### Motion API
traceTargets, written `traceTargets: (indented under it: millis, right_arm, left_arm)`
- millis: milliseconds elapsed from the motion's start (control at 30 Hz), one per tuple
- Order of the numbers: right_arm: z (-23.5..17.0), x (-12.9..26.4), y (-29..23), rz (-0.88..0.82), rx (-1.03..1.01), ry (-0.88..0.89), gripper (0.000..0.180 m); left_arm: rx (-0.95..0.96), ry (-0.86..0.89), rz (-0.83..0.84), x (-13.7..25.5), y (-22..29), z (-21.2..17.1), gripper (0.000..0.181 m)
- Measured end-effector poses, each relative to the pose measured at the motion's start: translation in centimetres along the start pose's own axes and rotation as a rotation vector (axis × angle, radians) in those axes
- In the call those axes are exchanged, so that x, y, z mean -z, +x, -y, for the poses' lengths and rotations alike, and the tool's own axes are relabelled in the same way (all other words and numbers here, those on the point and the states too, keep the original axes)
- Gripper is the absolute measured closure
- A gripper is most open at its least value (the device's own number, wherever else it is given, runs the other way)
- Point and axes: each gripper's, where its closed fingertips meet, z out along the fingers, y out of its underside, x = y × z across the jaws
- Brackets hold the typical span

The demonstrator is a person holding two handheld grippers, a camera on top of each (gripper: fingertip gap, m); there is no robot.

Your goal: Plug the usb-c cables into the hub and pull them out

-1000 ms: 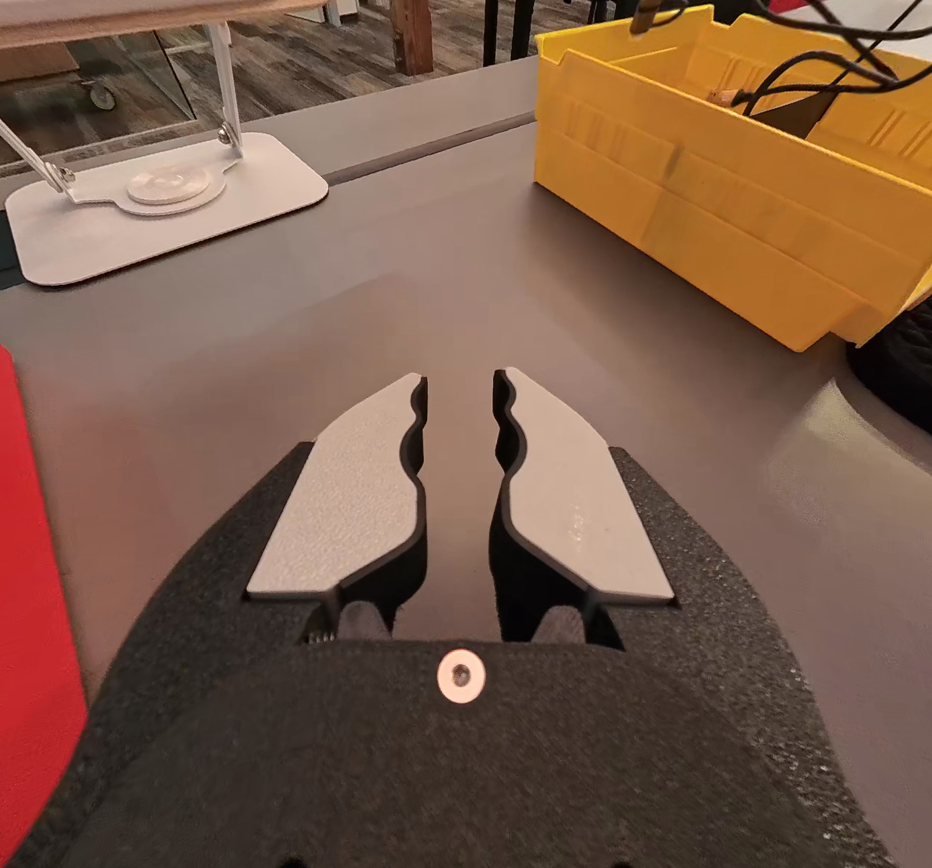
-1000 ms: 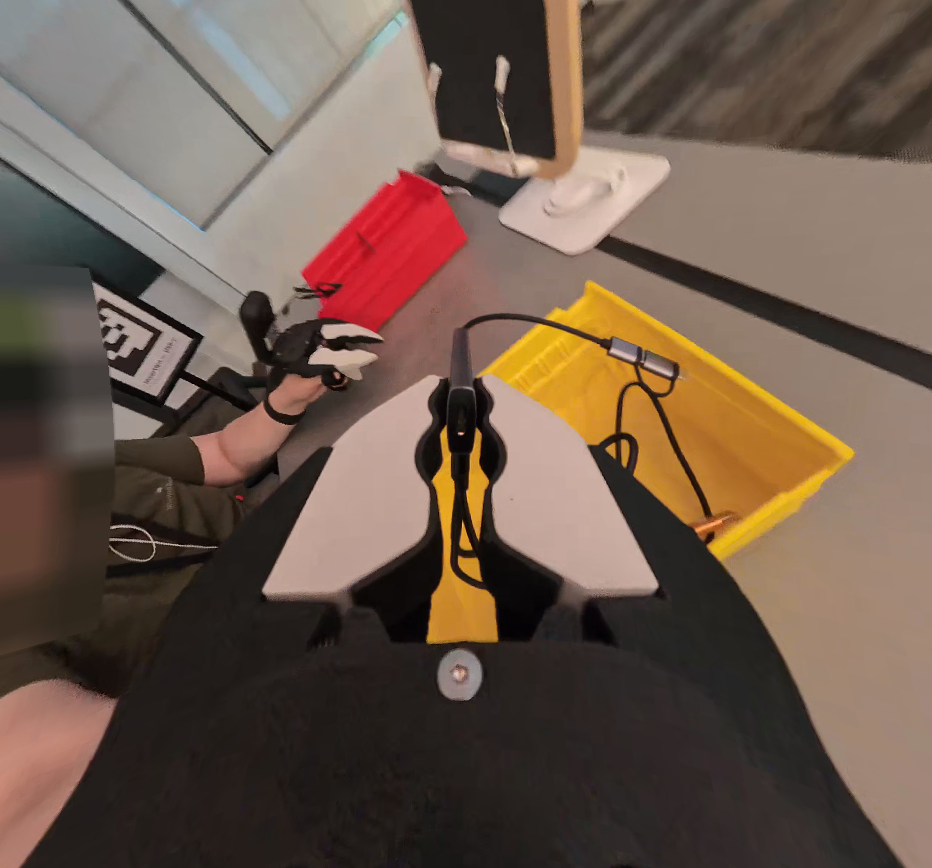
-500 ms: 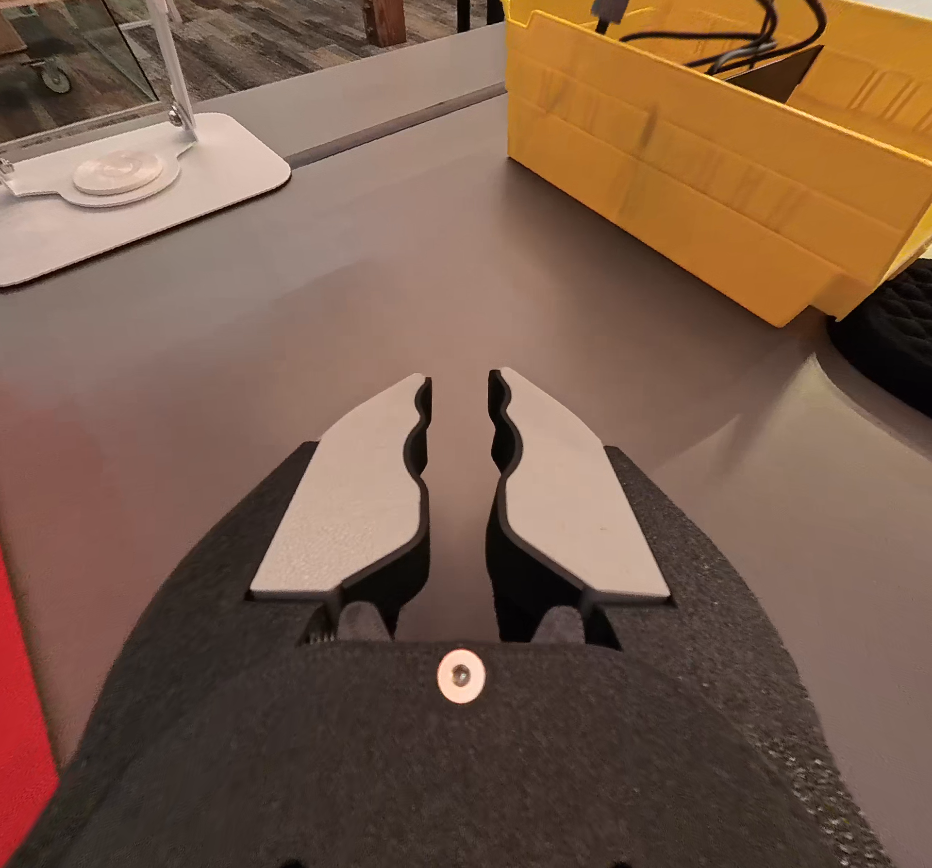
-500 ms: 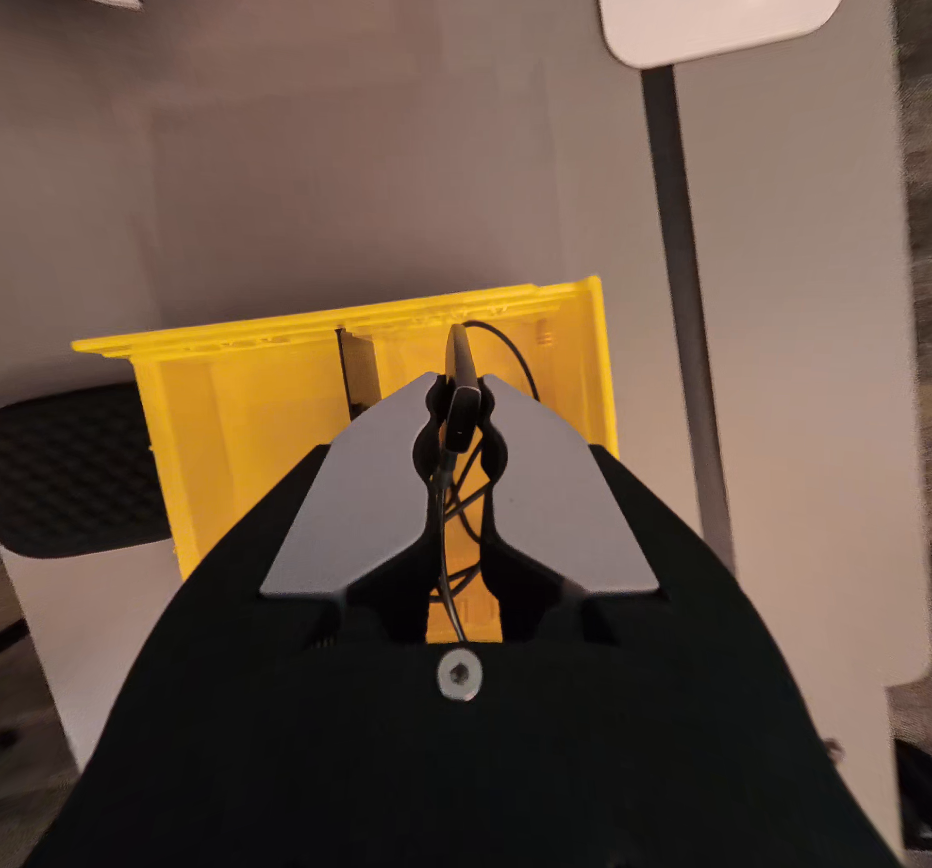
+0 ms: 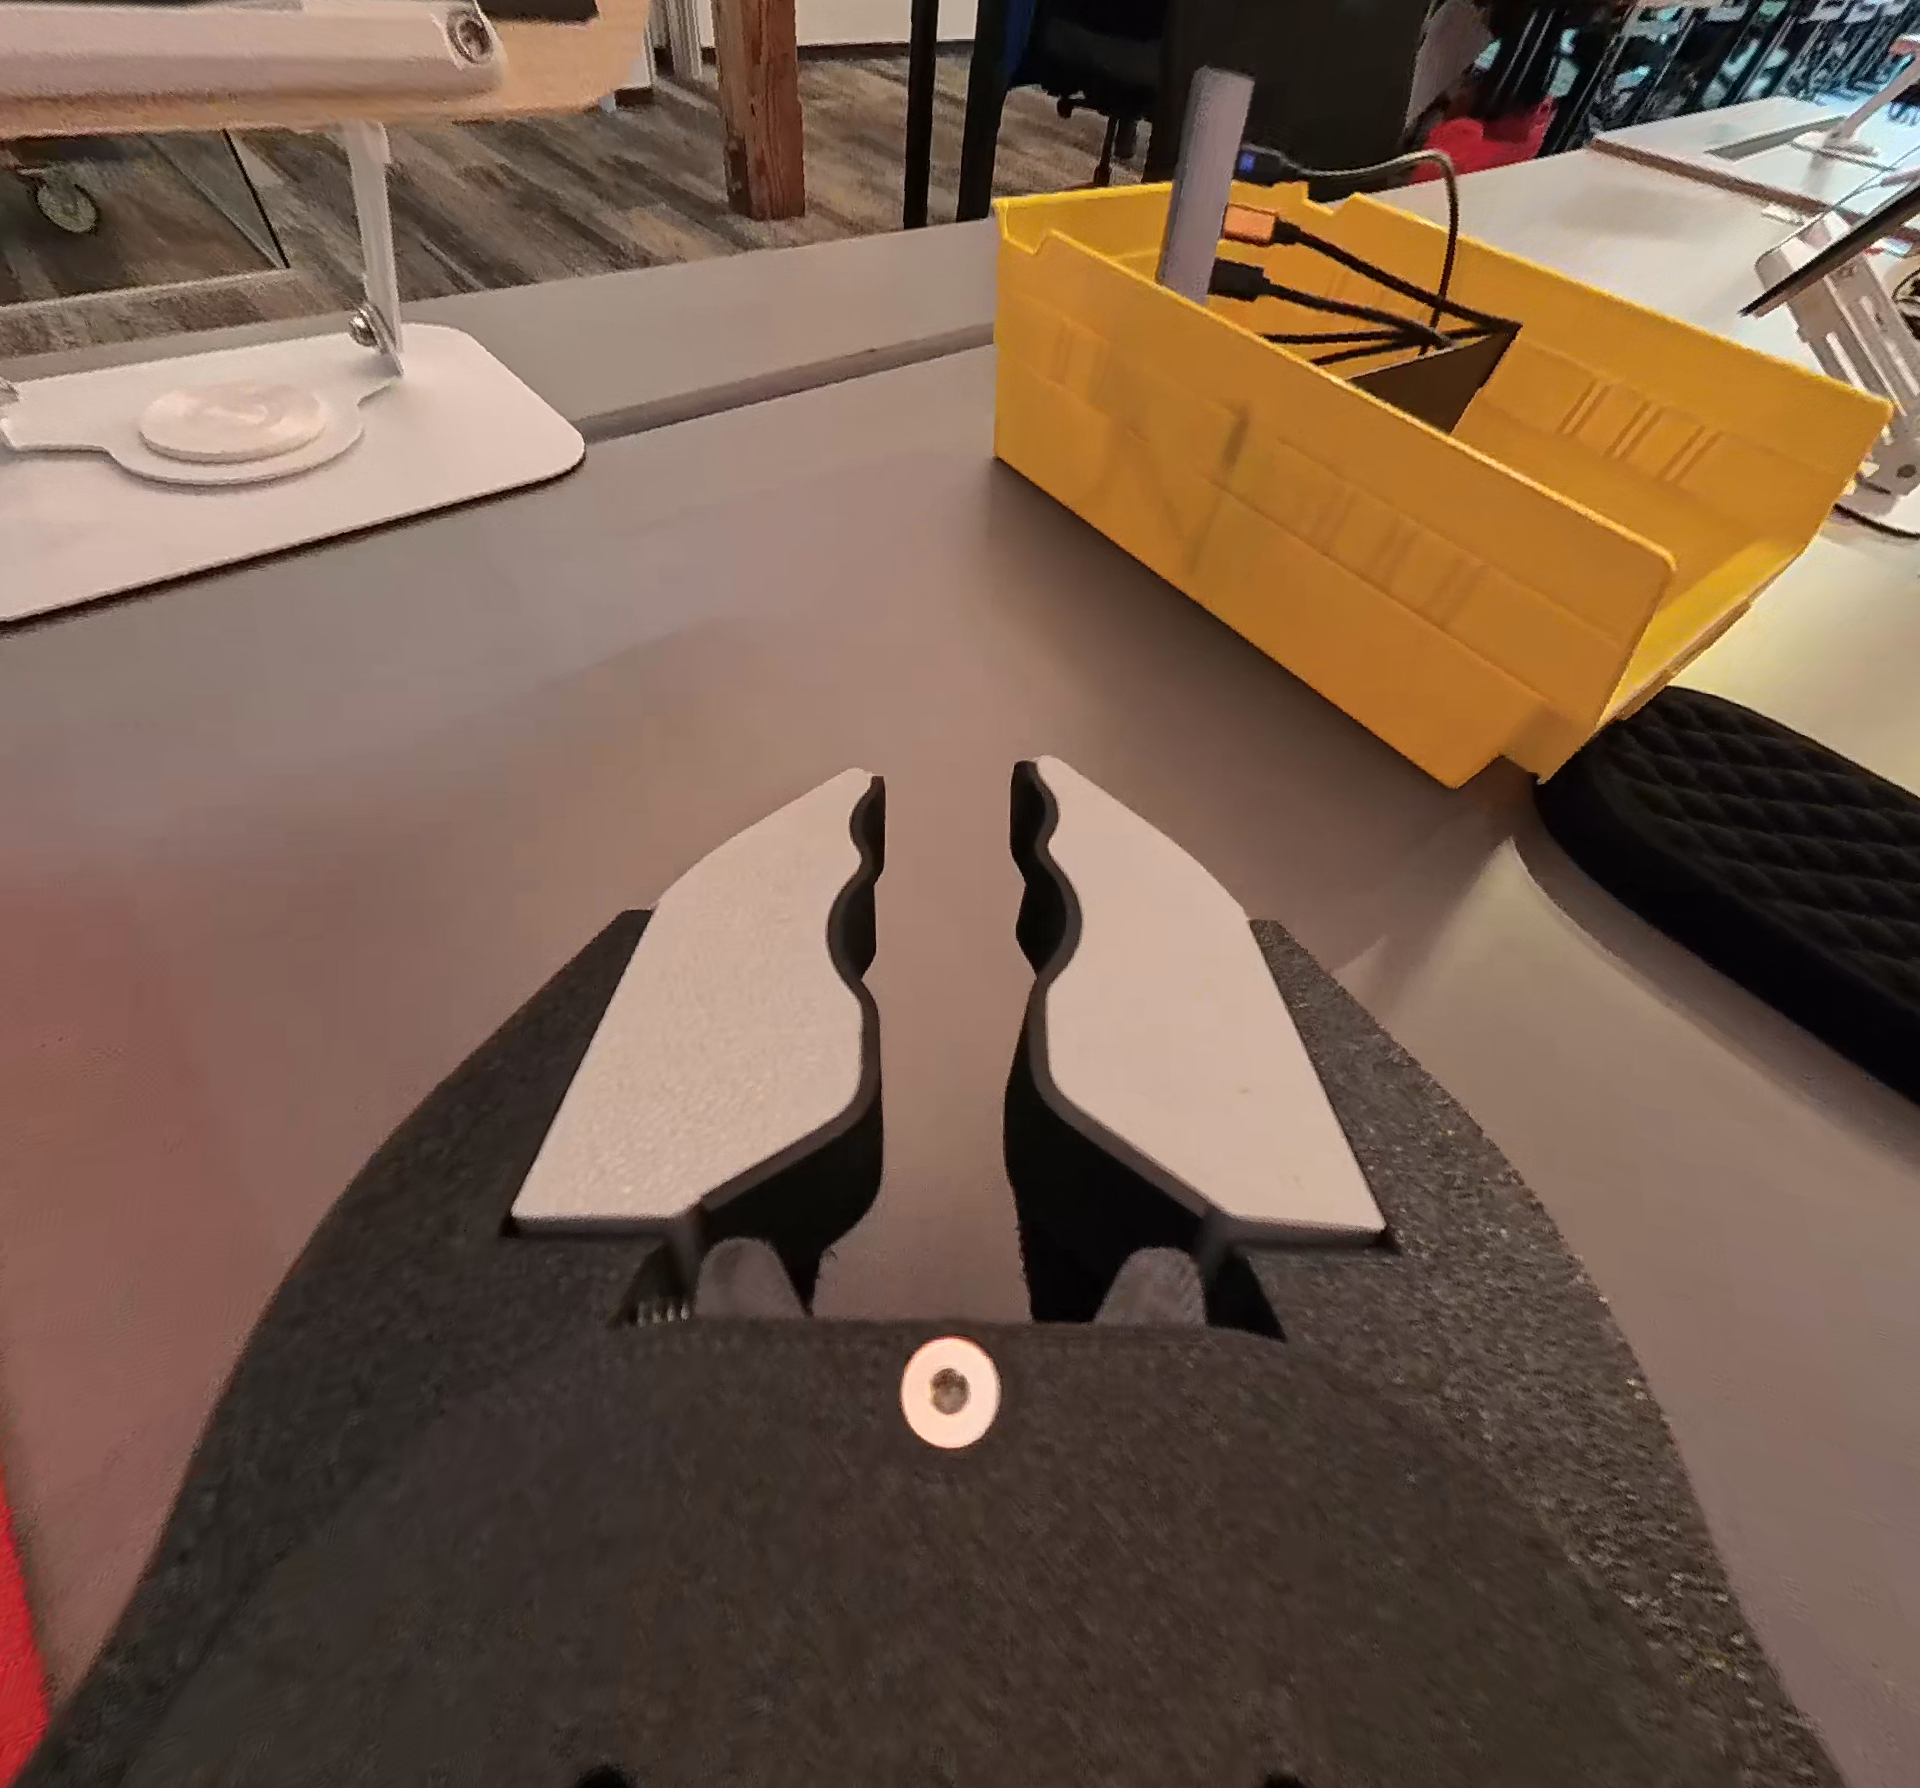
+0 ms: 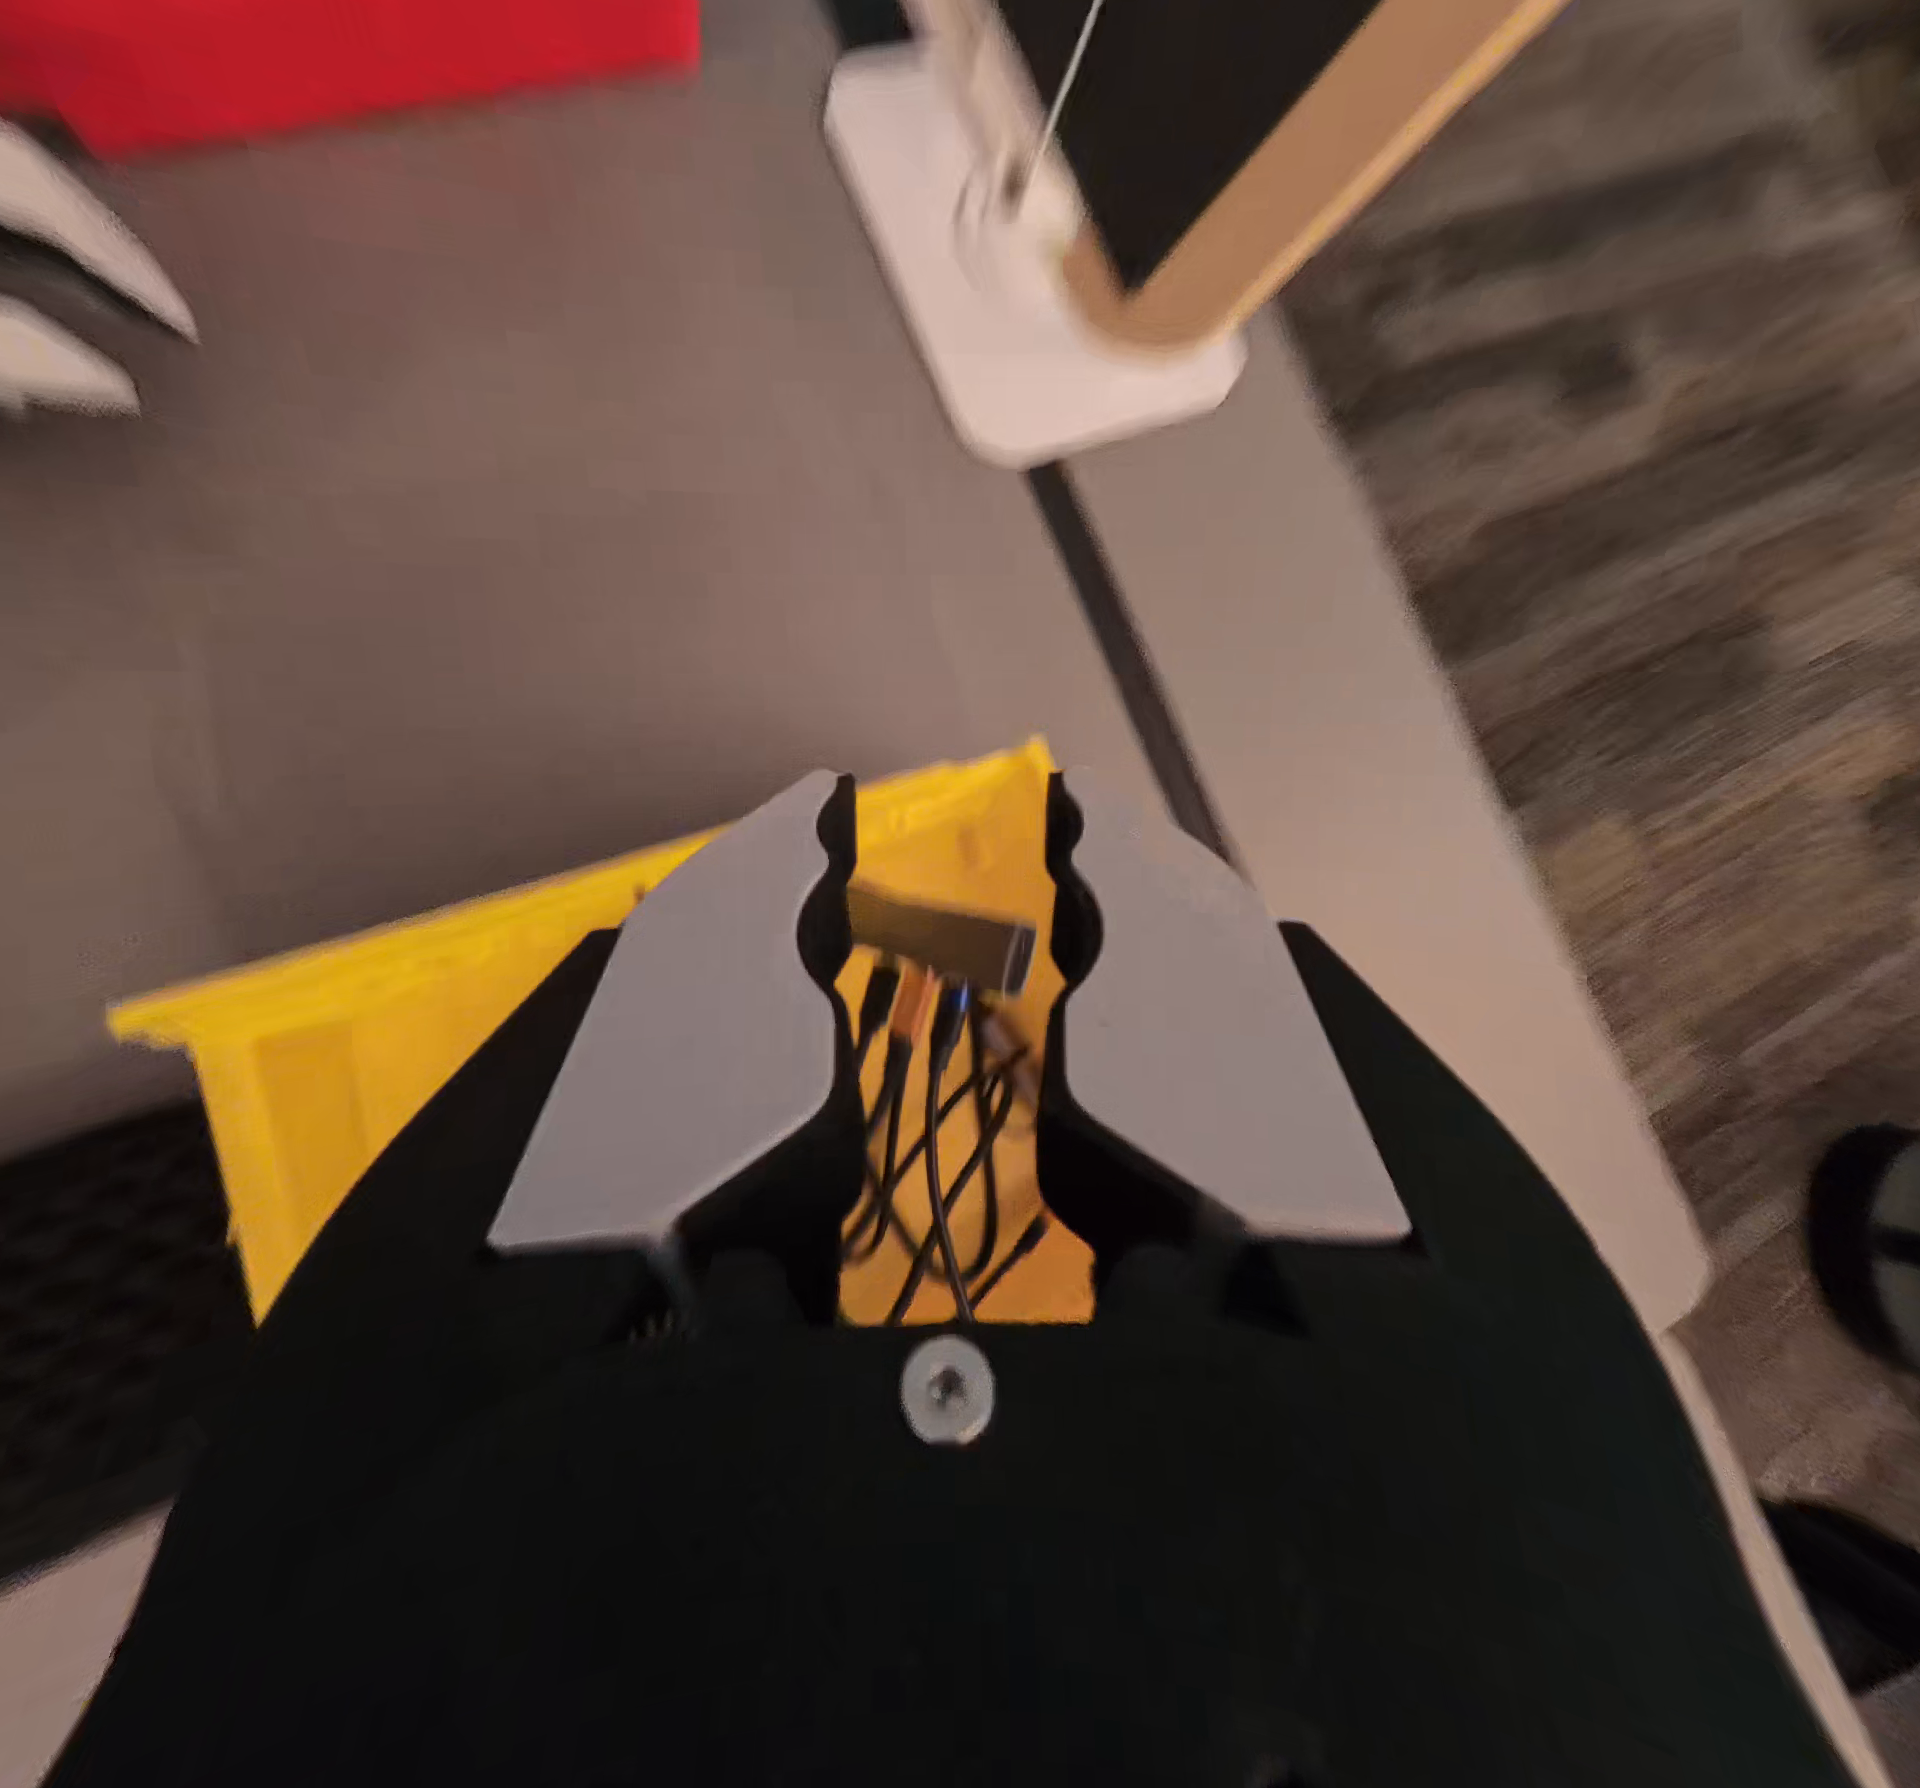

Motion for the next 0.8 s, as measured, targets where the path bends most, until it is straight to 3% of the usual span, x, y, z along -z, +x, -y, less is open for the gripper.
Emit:
traceTargets:
  millis: [133,200,267,433,600,800]
  right_arm:
    - [11.1,6.7,-4.0,-0.113,-0.073,0.62,0.138]
    - [13.9,9.4,-7.5,-0.14,-0.112,0.883,0.123]
    - [14.9,10.3,-10.2,-0.209,-0.066,0.993,0.123]
    - [15.7,8.5,-13.1,-0.298,0.003,1.074,0.133]
    - [14.9,4.1,-12.1,-0.328,0.021,0.913,0.133]
    - [14.9,4.8,-12.5,-0.328,0.038,0.955,0.136]
  left_arm:
    - [-0.004,0.038,-0.003,0.3,0.3,0.8,0.158]
    - [-0.032,0.06,0.008,0.4,0.4,1.1,0.157]
    - [-0.075,0.071,0.03,0.3,0.4,1.1,0.157]
    - [-0.149,0.075,0.038,0.0,1.3,1.0,0.155]
    - [-0.205,0.136,0.045,0.7,2.7,2.1,0.155]
    - [-0.233,0.104,0.203,4.5,-1.2,3.5,0.155]
